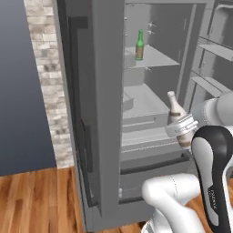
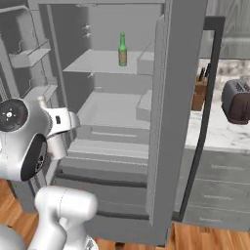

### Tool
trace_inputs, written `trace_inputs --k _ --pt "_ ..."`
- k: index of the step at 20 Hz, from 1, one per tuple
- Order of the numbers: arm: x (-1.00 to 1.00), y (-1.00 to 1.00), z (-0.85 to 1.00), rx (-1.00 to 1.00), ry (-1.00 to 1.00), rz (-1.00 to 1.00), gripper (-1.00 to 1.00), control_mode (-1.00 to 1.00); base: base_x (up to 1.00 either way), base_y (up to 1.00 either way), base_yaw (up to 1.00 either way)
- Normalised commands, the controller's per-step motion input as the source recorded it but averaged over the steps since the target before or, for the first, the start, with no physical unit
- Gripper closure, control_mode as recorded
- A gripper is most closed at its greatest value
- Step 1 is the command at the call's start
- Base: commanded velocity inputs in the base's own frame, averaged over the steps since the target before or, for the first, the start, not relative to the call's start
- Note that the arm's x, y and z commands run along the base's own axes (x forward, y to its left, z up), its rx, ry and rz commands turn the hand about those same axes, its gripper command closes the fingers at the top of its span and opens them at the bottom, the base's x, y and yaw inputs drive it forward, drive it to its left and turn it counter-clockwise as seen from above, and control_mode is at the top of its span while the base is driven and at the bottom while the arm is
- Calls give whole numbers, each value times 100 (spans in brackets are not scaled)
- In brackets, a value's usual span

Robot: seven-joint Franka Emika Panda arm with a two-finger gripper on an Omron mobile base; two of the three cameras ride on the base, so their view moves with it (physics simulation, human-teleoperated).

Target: Place the beer and liquor on the top shelf of the fridge to keep them out of children's reach, and place the onion on lower shelves for easy access.

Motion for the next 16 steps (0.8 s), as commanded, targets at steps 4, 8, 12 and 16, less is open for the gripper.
trace_inputs --k 4,8,12,16 --pt "0 0 0 0 0 0 100 100 44 -23 -6" --pt "0 0 0 0 0 0 100 100 44 -34 0" --pt "0 0 0 0 0 0 100 100 43 -19 0" --pt "0 0 0 0 0 0 100 100 55 1 0"
